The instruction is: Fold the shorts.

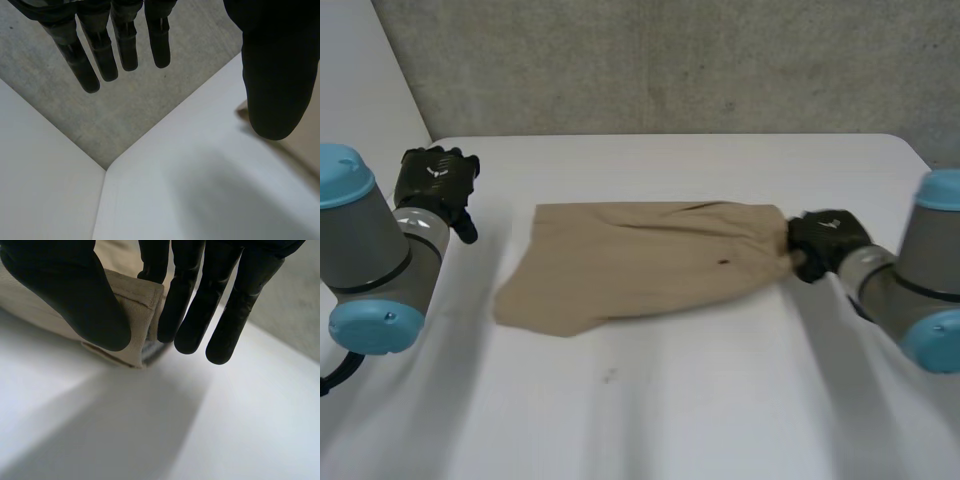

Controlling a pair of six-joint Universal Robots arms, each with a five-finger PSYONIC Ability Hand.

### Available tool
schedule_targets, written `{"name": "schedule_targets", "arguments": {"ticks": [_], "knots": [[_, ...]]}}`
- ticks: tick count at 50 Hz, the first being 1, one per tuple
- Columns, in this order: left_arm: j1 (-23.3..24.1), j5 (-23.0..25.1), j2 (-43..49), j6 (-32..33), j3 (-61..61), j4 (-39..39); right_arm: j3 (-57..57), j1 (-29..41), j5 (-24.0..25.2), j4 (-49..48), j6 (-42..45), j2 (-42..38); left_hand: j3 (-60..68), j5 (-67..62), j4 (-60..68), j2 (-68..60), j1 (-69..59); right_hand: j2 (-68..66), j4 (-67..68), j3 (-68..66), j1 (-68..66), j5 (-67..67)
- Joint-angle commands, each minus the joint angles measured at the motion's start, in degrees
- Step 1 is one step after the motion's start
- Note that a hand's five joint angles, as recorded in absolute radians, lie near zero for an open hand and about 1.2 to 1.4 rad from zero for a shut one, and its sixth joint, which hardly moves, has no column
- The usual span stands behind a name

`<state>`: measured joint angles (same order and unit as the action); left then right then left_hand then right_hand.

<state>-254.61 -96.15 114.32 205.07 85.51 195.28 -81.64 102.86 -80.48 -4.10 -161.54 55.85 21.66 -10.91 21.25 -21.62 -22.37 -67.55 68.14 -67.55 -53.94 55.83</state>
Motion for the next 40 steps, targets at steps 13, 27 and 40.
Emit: {"name": "schedule_targets", "arguments": {"ticks": [13, 27, 40], "knots": [[1.6, 0.2, -4.8, 0.0, 4.7, -0.3, -2.5, -5.4, 2.3, 2.3, 12.5, 11.1, -2.5, 1.8, -2.1, 2.5, 3.2, -12.4, 11.9, -12.5, -26.1, 14.2], [4.6, 0.2, -5.1, -12.4, 2.0, 0.3, 11.1, 26.8, 3.6, 1.3, 13.4, 0.9, -4.9, 4.1, -4.5, 4.8, 5.6, -12.4, 11.9, -12.5, -26.1, 14.2], [4.8, 0.2, -4.7, -14.6, -1.5, 0.3, 12.1, 32.2, 16.6, 0.4, 12.4, -3.6, -4.9, 4.1, -4.5, 4.8, 5.6, 50.8, -51.4, 50.8, 37.2, -49.1]]}}
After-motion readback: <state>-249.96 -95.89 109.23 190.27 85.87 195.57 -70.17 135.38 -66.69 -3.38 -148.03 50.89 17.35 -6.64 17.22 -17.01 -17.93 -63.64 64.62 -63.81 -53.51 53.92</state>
